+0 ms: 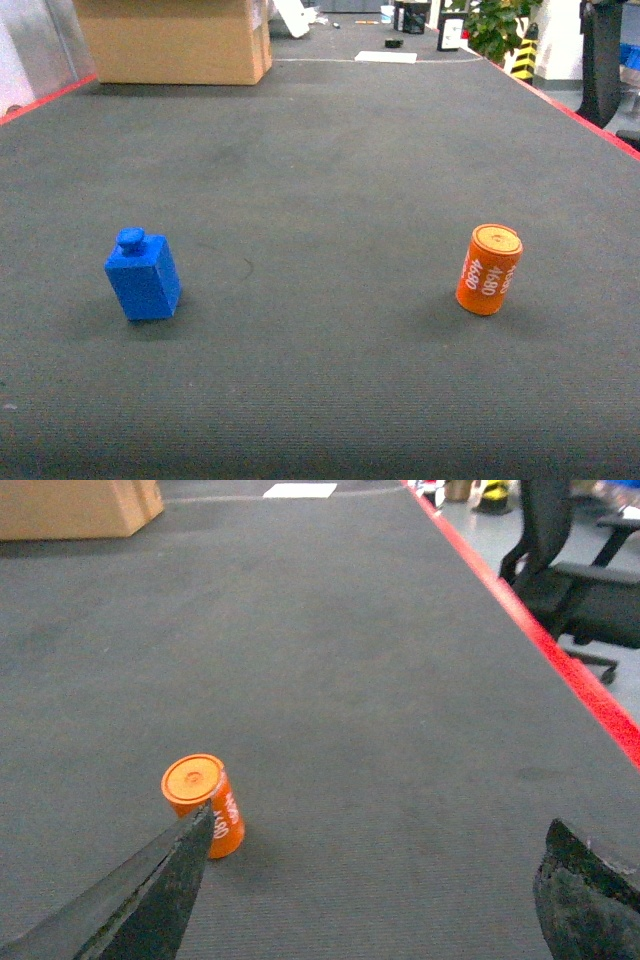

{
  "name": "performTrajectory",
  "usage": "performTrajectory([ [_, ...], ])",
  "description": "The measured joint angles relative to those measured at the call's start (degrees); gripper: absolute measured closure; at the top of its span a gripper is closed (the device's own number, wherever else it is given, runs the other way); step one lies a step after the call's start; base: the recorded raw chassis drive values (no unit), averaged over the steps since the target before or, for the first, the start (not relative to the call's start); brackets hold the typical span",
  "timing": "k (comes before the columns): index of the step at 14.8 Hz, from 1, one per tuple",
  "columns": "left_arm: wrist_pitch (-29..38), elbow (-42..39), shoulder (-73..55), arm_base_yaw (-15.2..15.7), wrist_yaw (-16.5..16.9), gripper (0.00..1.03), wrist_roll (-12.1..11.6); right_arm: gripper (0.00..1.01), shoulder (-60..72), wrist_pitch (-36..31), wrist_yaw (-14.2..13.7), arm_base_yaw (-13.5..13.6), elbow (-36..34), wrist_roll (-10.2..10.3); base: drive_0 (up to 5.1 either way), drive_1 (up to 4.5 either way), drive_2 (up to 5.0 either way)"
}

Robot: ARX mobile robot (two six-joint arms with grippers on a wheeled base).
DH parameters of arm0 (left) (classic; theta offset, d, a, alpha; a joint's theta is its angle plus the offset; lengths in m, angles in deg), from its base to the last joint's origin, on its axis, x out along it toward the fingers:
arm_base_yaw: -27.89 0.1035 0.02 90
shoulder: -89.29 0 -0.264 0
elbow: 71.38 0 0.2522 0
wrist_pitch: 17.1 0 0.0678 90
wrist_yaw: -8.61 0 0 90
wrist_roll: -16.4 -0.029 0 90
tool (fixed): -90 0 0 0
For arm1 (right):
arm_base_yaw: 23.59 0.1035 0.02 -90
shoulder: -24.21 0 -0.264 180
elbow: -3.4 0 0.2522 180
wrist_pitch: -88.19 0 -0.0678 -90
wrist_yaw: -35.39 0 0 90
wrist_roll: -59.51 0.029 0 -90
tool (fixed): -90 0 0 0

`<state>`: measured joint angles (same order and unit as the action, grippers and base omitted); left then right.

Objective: Sort blue parts and orange caps into right shelf containers

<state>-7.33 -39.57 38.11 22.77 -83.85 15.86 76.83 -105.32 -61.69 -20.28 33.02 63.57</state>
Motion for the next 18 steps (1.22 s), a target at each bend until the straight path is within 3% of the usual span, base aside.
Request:
performTrajectory([
  [2,3.1,5.0,-15.3,-1.0,0.8,0.05,-0.4,0.03,15.5,-3.0,4.0,1.8,6.6,1.2,0.0,0.00,0.0],
  [4,6.2,8.2,-24.9,-1.6,0.7,0.05,-0.7,0.03,26.7,-4.6,5.6,4.5,12.3,1.3,0.0,0.00,0.0],
  [10,12.8,12.5,-40.2,-1.8,-0.4,0.05,0.4,0.03,45.2,-8.6,4.4,9.8,21.0,1.0,0.0,0.00,0.0],
  [18,15.6,16.3,-49.9,-2.0,-0.5,0.05,1.7,0.03,54.7,-11.9,3.0,10.4,25.9,2.0,0.0,0.00,0.0],
])
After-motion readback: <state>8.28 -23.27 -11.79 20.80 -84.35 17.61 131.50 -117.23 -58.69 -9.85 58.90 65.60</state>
